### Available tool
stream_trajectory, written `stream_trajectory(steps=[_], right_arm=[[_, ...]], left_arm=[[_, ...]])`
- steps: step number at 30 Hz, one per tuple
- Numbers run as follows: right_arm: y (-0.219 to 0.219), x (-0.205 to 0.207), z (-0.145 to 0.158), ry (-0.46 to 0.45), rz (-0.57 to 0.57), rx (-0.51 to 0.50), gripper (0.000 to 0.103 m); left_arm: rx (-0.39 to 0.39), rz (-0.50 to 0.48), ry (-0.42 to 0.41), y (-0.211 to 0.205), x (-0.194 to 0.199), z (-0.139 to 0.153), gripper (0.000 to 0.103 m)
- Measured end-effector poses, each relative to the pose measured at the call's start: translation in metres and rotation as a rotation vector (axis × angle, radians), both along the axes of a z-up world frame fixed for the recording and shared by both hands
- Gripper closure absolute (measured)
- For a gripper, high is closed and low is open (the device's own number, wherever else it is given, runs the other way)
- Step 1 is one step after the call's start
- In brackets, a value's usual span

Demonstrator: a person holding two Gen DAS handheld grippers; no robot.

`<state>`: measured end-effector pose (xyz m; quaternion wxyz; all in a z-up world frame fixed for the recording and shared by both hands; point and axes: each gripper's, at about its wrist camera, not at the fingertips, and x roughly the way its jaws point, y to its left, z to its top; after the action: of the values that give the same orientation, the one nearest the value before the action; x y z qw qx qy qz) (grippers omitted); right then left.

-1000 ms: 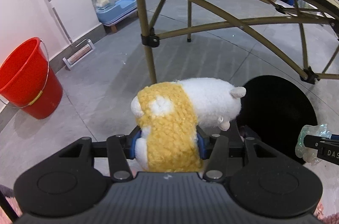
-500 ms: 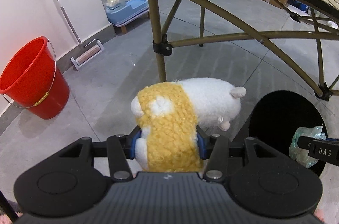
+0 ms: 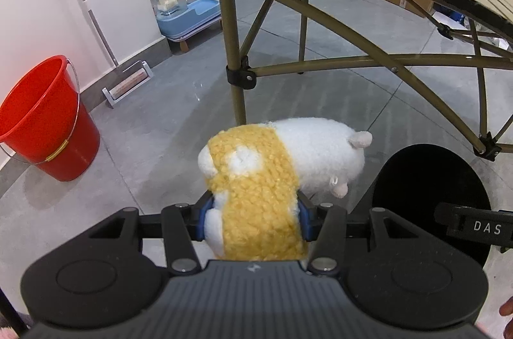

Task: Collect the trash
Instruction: 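Open right gripper to drop the clear plastic bag into the bin, then move right tool aside while left tool brings the plush sheep over the bin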

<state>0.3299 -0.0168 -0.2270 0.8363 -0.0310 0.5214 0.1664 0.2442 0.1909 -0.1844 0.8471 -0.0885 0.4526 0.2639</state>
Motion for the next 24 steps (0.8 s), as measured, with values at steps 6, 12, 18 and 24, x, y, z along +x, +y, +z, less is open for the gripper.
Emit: stream_trajectory(steps=[6, 12, 18, 24], right_arm=[[-0.005, 0.000, 0.001, -0.006, -0.007, -0.002, 0.000], [-0.013, 0.000, 0.008, -0.034, -0.008, 0.000, 0.000], [-0.029, 0.001, 0.013, -0.058, -0.030, -0.007, 0.000], [-0.054, 0.002, 0.021, -0.081, -0.062, -0.006, 0.000]], left_arm=[[-0.005, -0.015, -0.012, -0.004, 0.000, 0.002, 0.052], [-0.006, -0.027, -0.009, -0.009, 0.003, 0.001, 0.052], [-0.013, -0.049, -0.003, -0.019, 0.006, 0.001, 0.052], [-0.014, -0.086, -0.001, -0.037, 0.013, 0.000, 0.052]])
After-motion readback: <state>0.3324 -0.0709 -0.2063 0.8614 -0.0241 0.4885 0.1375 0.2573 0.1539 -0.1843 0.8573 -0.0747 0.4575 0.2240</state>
